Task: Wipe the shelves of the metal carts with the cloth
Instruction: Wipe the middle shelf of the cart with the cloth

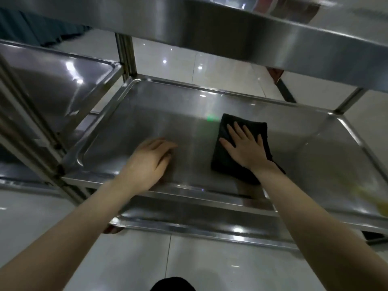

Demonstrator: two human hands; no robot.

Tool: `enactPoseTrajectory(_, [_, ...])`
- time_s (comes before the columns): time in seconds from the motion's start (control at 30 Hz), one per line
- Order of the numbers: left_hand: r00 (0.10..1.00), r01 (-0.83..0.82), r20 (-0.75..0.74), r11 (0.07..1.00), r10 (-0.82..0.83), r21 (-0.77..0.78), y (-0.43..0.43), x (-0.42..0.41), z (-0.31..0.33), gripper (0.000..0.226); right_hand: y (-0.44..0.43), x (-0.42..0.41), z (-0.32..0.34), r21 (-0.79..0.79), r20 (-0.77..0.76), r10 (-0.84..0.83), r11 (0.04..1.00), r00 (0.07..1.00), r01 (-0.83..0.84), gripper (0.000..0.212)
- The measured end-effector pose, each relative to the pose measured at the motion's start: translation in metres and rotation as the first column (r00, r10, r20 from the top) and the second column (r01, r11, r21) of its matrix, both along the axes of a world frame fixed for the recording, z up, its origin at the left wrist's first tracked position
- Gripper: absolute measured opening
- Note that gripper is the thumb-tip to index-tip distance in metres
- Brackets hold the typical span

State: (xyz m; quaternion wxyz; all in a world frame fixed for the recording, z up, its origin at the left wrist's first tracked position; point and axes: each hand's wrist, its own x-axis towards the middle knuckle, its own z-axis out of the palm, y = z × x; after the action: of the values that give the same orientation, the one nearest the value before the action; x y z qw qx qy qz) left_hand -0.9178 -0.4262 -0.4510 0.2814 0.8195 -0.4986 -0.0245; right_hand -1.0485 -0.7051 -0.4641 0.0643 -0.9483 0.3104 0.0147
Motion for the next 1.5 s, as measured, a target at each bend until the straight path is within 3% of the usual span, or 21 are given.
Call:
enactPoseTrajectory(0.13, [0.985,-0.036,0.17,0.988,0.01,0.152,0.039,0.031,-0.006,0.041,0.072,-0.015,-0.001,-0.01,0.025,0.166,0.986,0.986,-0.166,0.074])
enactPoseTrajectory(0.23, [0.983,-0.032,0.181,0.997,0.018,0.074,0.04,0.027,-0.01,0.046,0.16,-0.02,-0.011,-0.081,0.104,0.309,0.95,0.945,-0.302,0.078])
enactPoseTrajectory(0.37, [0.993,-0.098,0.059,0.987,0.106,-0.125,0.045,0.031,-0.009,0.038,0.21,0.035,-0.006,-0.035,0.115,0.291,0.957,0.95,-0.289,0.067])
enactPoseTrajectory(0.5, [0.996,-0.07,0.038,0.991,0.075,-0.115,0.047,0.034,-0.009,0.037,0.206,0.054,0.002,0.025,0.073,0.252,0.967,0.965,-0.255,0.059])
enactPoseTrajectory(0.67, [0.989,0.021,0.148,0.998,-0.012,-0.061,0.049,0.041,-0.013,0.037,0.21,-0.029,-0.005,-0.089,0.125,0.151,0.986,0.981,-0.14,0.065])
enactPoseTrajectory(0.8, [0.969,0.008,0.247,0.998,0.006,-0.059,0.051,0.039,-0.02,0.036,0.158,-0.064,0.002,0.006,0.058,-0.049,0.999,0.997,0.049,0.068])
enactPoseTrajectory(0.9, [0.961,0.003,0.275,0.998,0.016,-0.068,0.046,0.041,-0.021,0.036,0.092,-0.043,0.016,0.045,-0.066,-0.233,0.971,0.97,0.236,0.064])
enactPoseTrajectory(1.0, [0.96,-0.001,0.28,0.997,0.022,-0.075,0.043,0.041,-0.023,0.031,0.07,-0.023,0.007,0.027,-0.081,-0.325,0.944,0.942,0.328,0.063])
enactPoseTrajectory(1.07, [0.967,0.011,0.255,0.999,0.002,-0.05,0.044,0.042,-0.02,0.039,0.081,-0.023,0.001,0.008,-0.027,-0.276,0.961,0.961,0.277,0.062])
enactPoseTrajectory(1.17, [0.97,0.024,0.243,0.999,-0.03,0.027,0.046,0.04,-0.017,0.055,0.113,-0.053,-0.001,-0.03,0.011,-0.064,0.997,0.998,0.064,0.061])
enactPoseTrajectory(1.27, [0.976,0.005,0.217,0.998,-0.02,0.067,0.044,0.038,-0.016,0.058,0.131,-0.096,0.001,-0.074,0.062,0.063,0.996,0.996,-0.058,0.063])
enactPoseTrajectory(1.4, [0.961,0.011,0.273,0.995,-0.037,0.094,0.039,0.039,-0.018,0.054,0.097,-0.1,-0.004,-0.05,0.105,0.066,0.997,0.992,-0.061,0.061])
enactPoseTrajectory(1.5, [0.943,-0.002,0.328,0.987,-0.053,0.164,0.037,0.031,-0.017,0.038,0.035,-0.066,-0.004,0.007,0.038,-0.003,1.0,0.999,0.002,0.063])
